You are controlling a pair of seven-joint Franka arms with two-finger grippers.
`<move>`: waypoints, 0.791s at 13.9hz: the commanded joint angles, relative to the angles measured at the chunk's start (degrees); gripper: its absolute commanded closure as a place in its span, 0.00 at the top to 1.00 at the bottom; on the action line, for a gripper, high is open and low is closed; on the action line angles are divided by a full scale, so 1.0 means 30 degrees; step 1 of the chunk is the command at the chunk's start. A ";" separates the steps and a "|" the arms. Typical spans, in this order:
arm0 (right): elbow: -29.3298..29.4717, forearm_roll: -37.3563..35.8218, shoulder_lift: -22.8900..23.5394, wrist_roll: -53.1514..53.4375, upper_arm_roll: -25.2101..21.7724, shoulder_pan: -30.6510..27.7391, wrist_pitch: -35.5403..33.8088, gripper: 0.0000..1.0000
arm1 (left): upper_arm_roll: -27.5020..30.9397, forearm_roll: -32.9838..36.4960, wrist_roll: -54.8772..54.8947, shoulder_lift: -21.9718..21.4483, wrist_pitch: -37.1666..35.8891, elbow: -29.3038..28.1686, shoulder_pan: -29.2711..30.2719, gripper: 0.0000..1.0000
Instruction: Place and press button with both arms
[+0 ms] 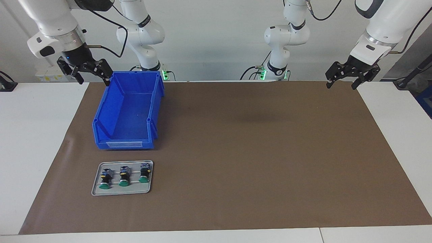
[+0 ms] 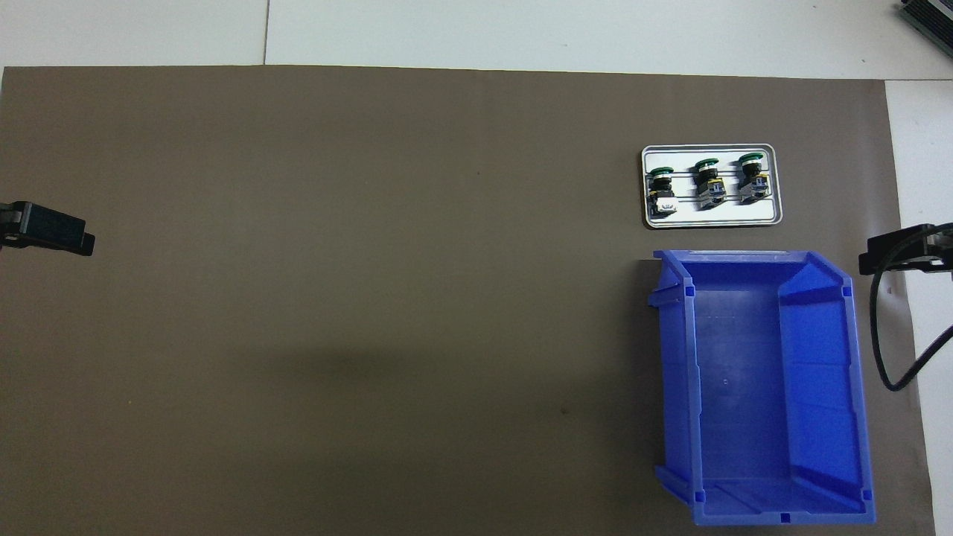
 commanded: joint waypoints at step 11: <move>0.0057 0.0329 0.0677 -0.0421 0.0051 -0.0286 0.1123 1.00 | -0.0105 0.0255 -0.0207 -0.0426 -0.0127 -0.0424 0.0121 1.00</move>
